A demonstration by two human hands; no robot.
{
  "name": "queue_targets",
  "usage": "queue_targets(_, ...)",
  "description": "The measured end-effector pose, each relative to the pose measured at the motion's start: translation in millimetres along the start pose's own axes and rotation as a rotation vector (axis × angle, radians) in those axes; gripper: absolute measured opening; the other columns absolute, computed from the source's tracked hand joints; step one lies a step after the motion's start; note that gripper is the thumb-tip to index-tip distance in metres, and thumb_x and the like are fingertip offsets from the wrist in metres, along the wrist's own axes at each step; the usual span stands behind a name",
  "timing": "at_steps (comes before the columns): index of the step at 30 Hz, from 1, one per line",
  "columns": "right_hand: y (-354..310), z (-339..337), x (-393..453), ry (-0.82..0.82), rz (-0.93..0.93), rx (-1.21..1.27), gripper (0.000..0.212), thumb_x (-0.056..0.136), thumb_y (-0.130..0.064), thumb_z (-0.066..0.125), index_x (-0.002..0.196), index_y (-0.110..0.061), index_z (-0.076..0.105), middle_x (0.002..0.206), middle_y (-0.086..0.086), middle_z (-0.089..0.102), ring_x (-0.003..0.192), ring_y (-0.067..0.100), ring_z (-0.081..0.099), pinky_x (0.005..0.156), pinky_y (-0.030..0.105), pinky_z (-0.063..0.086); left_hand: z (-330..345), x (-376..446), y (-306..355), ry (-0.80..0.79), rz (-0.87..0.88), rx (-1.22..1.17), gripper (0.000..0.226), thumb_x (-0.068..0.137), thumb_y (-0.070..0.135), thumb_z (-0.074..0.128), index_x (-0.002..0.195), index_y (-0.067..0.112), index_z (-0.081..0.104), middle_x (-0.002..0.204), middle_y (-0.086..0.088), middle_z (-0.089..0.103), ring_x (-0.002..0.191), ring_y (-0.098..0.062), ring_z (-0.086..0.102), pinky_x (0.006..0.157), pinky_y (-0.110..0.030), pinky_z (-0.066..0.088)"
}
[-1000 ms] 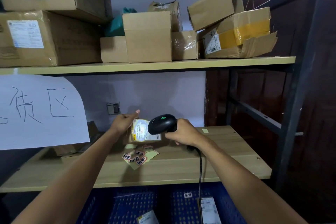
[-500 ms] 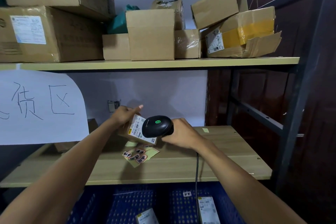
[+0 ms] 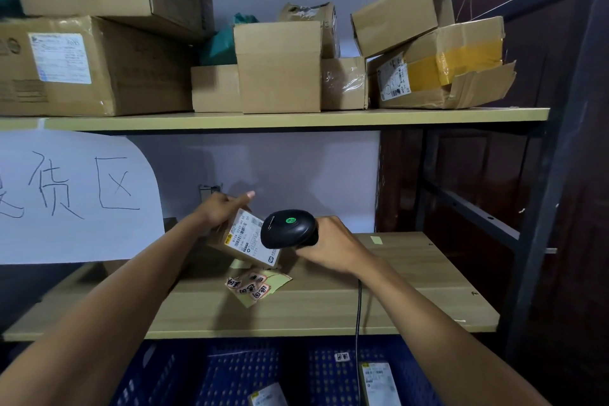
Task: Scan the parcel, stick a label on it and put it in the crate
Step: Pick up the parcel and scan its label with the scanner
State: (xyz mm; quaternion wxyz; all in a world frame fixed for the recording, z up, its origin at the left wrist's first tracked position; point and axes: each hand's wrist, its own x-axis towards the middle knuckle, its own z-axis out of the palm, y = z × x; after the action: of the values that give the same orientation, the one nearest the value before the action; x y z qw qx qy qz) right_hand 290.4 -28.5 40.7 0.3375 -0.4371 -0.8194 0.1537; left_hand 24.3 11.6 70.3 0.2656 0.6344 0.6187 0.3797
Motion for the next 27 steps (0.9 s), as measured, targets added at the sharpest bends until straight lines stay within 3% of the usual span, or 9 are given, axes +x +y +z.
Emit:
queue_targets(6,9,1,4,0.03,0.064,0.033,0.02,0.068,-0.03,0.069,0.072,-0.011,0.061,0.072,0.011,0.068,0.072,0.03,0.064,0.066,0.043,0.055,-5,-6,-1,0.002,0.016,0.027,0.055,0.085,0.059,0.052,0.077,0.01,0.074,0.08,-0.017,0.077,0.074,-0.03,0.076,0.08,-0.041,0.058)
queue_targets(10,13,4,4,-0.026,0.145,0.091,0.022,0.076,-0.032,0.073,0.086,-0.013,0.069,0.064,0.002,0.069,0.053,0.022,0.067,0.062,0.032,0.055,-6,-9,-2,0.016,-0.001,0.006,0.056,0.087,0.057,0.05,0.09,0.007,0.075,0.076,-0.011,0.077,0.078,-0.03,0.075,0.078,-0.039,0.058)
queue_targets(14,44,3,11,-0.079,0.427,0.117,0.028,0.085,-0.032,0.069,0.098,-0.008,0.067,0.073,0.007,0.074,0.049,0.016,0.064,0.057,0.029,0.05,-4,-17,-3,0.06,-0.012,-0.023,0.052,0.092,0.052,0.046,0.091,0.008,0.074,0.079,-0.008,0.076,0.073,-0.021,0.074,0.073,-0.031,0.055)
queue_targets(17,79,-2,7,-0.053,0.701,0.31,0.025,0.088,-0.022,0.066,0.103,-0.003,0.064,0.066,0.006,0.062,0.052,0.017,0.058,0.054,0.03,0.045,-4,-21,-9,0.093,-0.034,-0.042,0.048,0.092,0.052,0.044,0.084,0.015,0.072,0.064,0.0,0.075,0.068,-0.014,0.073,0.068,-0.027,0.052)
queue_targets(22,118,-9,-8,-0.091,0.944,0.473,0.046,0.093,-0.013,0.061,0.134,-0.002,0.045,0.097,0.014,0.06,0.066,0.023,0.061,0.054,0.033,0.051,-2,-23,-13,0.137,-0.068,-0.133,0.048,0.094,0.05,0.042,0.091,0.011,0.069,0.062,0.002,0.074,0.068,-0.014,0.072,0.061,-0.024,0.05)
queue_targets(24,128,-8,-15,-0.049,0.988,0.537,0.051,0.094,-0.012,0.061,0.14,-0.004,0.04,0.114,0.017,0.056,0.069,0.025,0.064,0.045,0.03,0.055,2,-24,-15,0.156,-0.091,-0.165,0.046,0.094,0.049,0.043,0.088,0.011,0.068,0.059,0.004,0.074,0.068,-0.014,0.07,0.061,-0.023,0.049)
queue_targets(27,138,-7,-20,0.002,1.004,0.61,0.055,0.093,-0.015,0.066,0.141,-0.005,0.041,0.114,0.017,0.056,0.072,0.028,0.066,0.047,0.03,0.058,6,-23,-20,0.168,-0.103,-0.21,0.049,0.094,0.051,0.042,0.092,0.01,0.069,0.068,0.001,0.075,0.071,-0.016,0.07,0.062,-0.024,0.049)
